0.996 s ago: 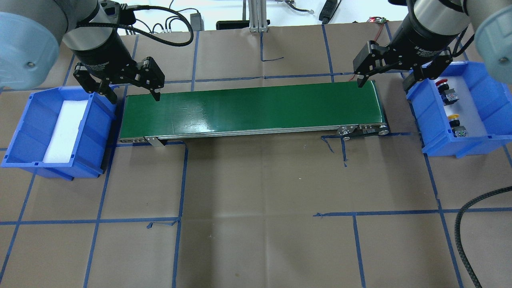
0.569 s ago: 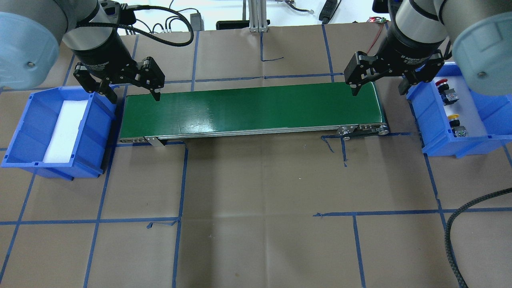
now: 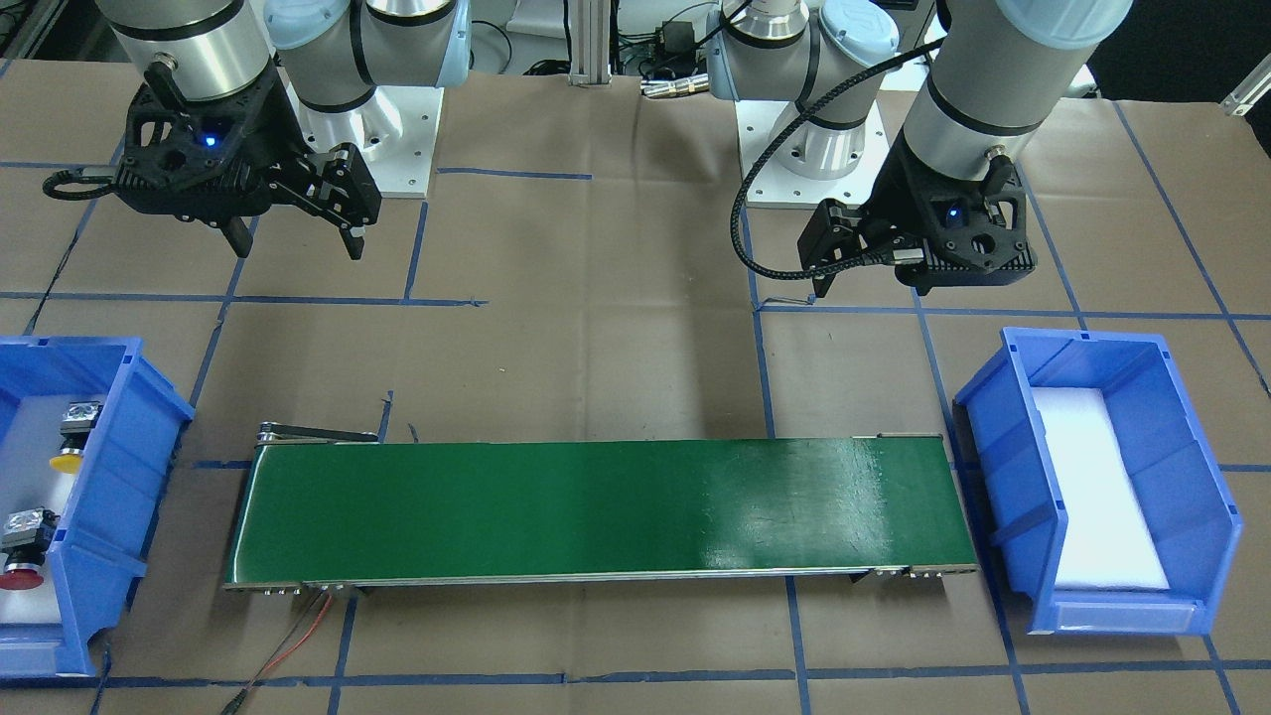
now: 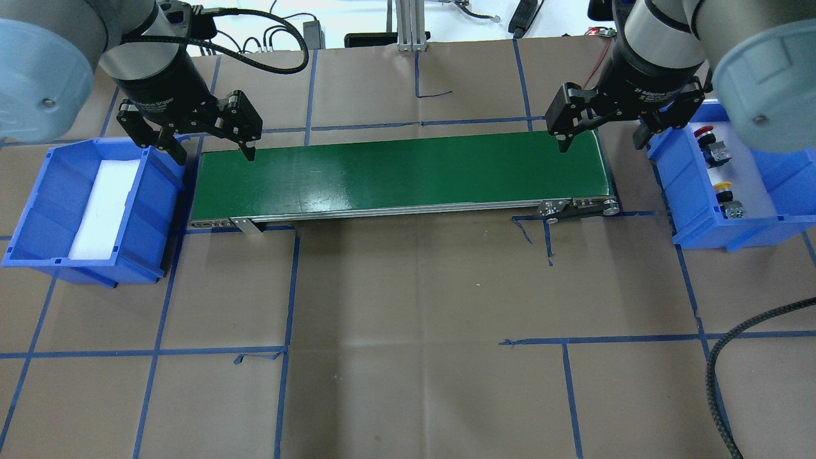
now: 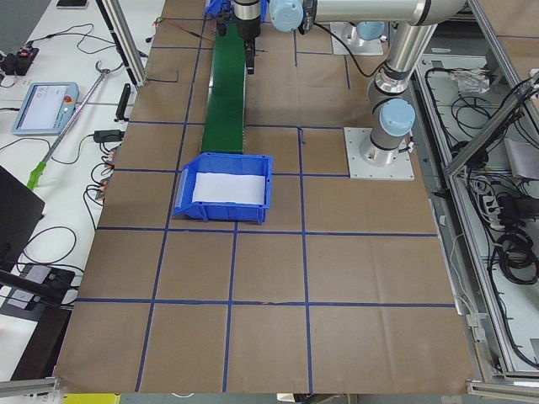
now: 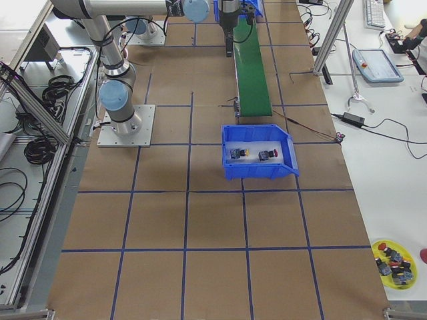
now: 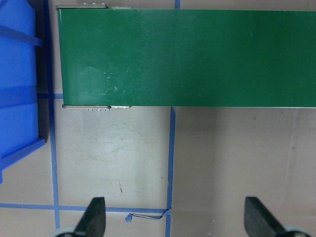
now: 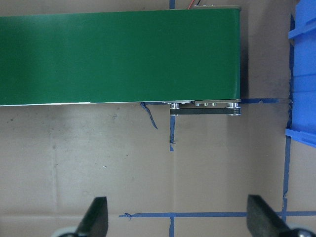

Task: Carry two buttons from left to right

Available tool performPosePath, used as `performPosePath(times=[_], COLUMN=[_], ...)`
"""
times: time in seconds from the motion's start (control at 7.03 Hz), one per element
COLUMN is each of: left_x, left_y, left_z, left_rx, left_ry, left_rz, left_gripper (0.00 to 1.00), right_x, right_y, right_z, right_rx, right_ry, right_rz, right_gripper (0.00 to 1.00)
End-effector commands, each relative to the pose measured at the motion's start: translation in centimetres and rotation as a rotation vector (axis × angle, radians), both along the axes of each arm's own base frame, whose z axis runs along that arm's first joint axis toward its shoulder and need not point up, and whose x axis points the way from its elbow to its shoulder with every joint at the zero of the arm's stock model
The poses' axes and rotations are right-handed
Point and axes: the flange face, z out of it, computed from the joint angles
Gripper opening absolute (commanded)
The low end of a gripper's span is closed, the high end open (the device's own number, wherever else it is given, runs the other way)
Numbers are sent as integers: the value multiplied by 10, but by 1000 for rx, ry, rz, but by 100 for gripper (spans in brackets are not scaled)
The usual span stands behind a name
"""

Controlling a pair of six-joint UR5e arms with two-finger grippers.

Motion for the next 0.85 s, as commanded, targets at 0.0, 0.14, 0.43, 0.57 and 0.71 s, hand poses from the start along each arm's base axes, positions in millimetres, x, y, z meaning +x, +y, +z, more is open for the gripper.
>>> performPosePath(times=[0.0,0.14,0.43,0.57,0.71], left_x=[0,0,0,0,0], left_y=[0,0,0,0,0], left_z=[0,0,0,0,0], left_rx=[1,-1,-1,-1,-1], left_ry=[0,0,0,0,0], left_rz=[-1,-1,-3,-1,-3], left_gripper=[100,100,100,100,100], right_x=[0,-1,-1,-1,-1], right_y=[-3,-3,-4,-5,-4], right_z=[1,0,2,3,4], right_rx=[-7,-4,-10,-13,-13], right_ry=[1,8,8,7,8], right_rz=[4,3,3,3,5], right_gripper=[100,100,100,100,100])
